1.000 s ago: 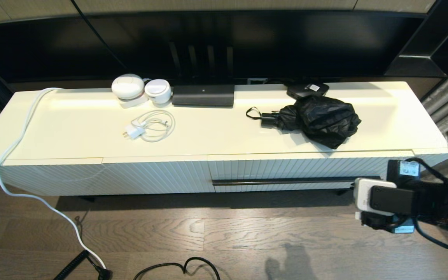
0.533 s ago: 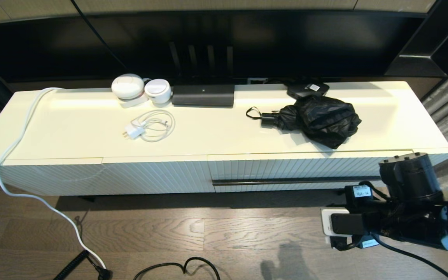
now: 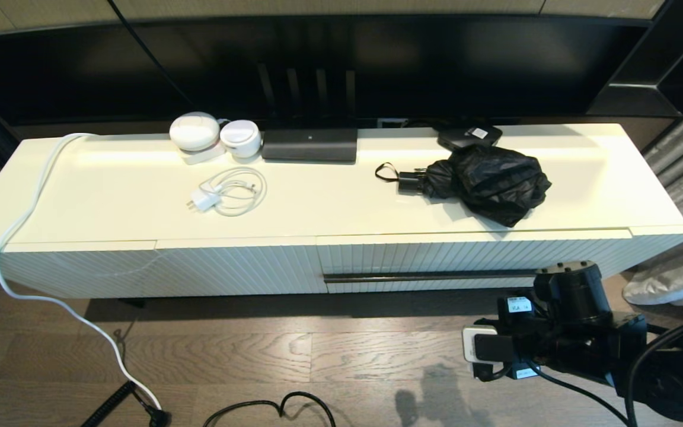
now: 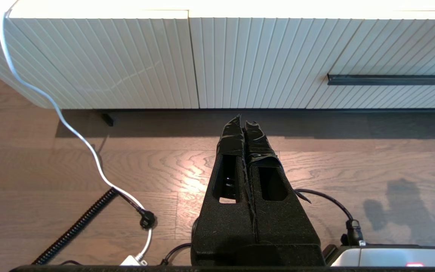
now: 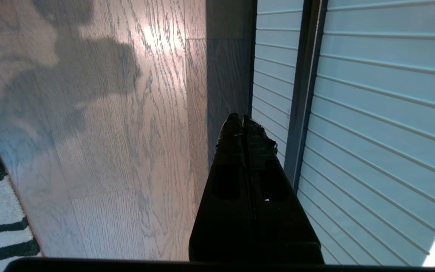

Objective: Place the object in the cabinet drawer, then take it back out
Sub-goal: Open the drawer

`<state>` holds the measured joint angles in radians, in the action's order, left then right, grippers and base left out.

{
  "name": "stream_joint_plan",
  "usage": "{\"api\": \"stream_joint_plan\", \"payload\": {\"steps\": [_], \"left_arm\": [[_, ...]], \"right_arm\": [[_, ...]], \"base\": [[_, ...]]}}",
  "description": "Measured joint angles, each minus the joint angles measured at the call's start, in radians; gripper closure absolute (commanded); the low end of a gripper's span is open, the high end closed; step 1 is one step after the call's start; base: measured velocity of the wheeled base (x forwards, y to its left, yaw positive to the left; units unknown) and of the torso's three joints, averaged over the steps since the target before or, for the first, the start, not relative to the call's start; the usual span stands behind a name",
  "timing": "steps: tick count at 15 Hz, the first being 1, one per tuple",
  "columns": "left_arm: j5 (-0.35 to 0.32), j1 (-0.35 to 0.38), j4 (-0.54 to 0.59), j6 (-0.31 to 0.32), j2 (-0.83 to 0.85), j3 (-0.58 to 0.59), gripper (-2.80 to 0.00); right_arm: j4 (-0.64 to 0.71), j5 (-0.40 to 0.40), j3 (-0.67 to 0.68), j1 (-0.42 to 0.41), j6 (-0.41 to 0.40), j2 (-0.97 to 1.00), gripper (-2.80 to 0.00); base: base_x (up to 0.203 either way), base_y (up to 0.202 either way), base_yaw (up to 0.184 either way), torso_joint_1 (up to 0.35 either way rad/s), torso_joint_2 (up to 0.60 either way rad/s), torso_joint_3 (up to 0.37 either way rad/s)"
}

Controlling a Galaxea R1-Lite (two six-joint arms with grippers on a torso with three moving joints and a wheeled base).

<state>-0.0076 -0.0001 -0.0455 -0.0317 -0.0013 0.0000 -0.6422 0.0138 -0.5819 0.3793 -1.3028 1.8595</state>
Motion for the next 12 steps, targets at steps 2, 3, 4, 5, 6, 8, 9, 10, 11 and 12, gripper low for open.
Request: {"api": "stream_joint_plan", "payload": {"steps": [2, 3, 4, 5, 6, 8, 9, 10, 11, 12], "left_arm": [[0.000, 0.000, 0.000, 0.000, 0.000, 0.000, 0.00], [0.000, 0.000, 0.000, 0.000, 0.000, 0.000, 0.00], [0.000, 0.000, 0.000, 0.000, 0.000, 0.000, 0.00], [0.000, 0.000, 0.001, 0.000, 0.000, 0.000, 0.00], [0.000, 0.000, 0.001, 0.000, 0.000, 0.000, 0.00], [0.000, 0.000, 0.001, 0.000, 0.000, 0.000, 0.00], [0.000, 0.000, 0.001, 0.000, 0.000, 0.000, 0.00], [0.000, 0.000, 0.001, 0.000, 0.000, 0.000, 0.00], [0.000, 0.000, 0.001, 0.000, 0.000, 0.000, 0.00], [0.000, 0.000, 0.001, 0.000, 0.000, 0.000, 0.00]], "right_arm": [[-0.059, 0.001, 0.000, -0.009, -0.004, 0.048, 0.00], [-0.103, 0.003, -0.003, -0.012, -0.006, 0.070, -2.80], [-0.122, 0.004, -0.004, -0.014, -0.006, 0.084, -2.80], [-0.126, 0.007, -0.006, -0.015, -0.006, 0.097, -2.80], [-0.135, 0.010, -0.009, -0.018, -0.005, 0.110, -2.80], [-0.168, 0.014, -0.012, -0.022, -0.002, 0.144, -2.80], [-0.173, 0.014, -0.014, -0.024, -0.002, 0.158, -2.80], [-0.174, 0.014, -0.015, -0.025, -0.001, 0.168, -2.80], [-0.176, 0.013, -0.018, -0.026, -0.001, 0.179, -2.80], [-0.179, 0.013, -0.021, -0.026, -0.001, 0.187, -2.80]], "base": [[0.000, 0.000, 0.000, 0.000, 0.00, 0.000], [0.000, 0.000, 0.000, 0.000, 0.00, 0.000], [0.000, 0.000, 0.000, 0.000, 0.00, 0.000], [0.000, 0.000, 0.000, 0.000, 0.00, 0.000], [0.000, 0.000, 0.000, 0.000, 0.00, 0.000], [0.000, 0.000, 0.000, 0.000, 0.00, 0.000], [0.000, 0.000, 0.000, 0.000, 0.00, 0.000], [0.000, 0.000, 0.000, 0.000, 0.00, 0.000], [0.000, 0.000, 0.000, 0.000, 0.00, 0.000], [0.000, 0.000, 0.000, 0.000, 0.00, 0.000]]}}
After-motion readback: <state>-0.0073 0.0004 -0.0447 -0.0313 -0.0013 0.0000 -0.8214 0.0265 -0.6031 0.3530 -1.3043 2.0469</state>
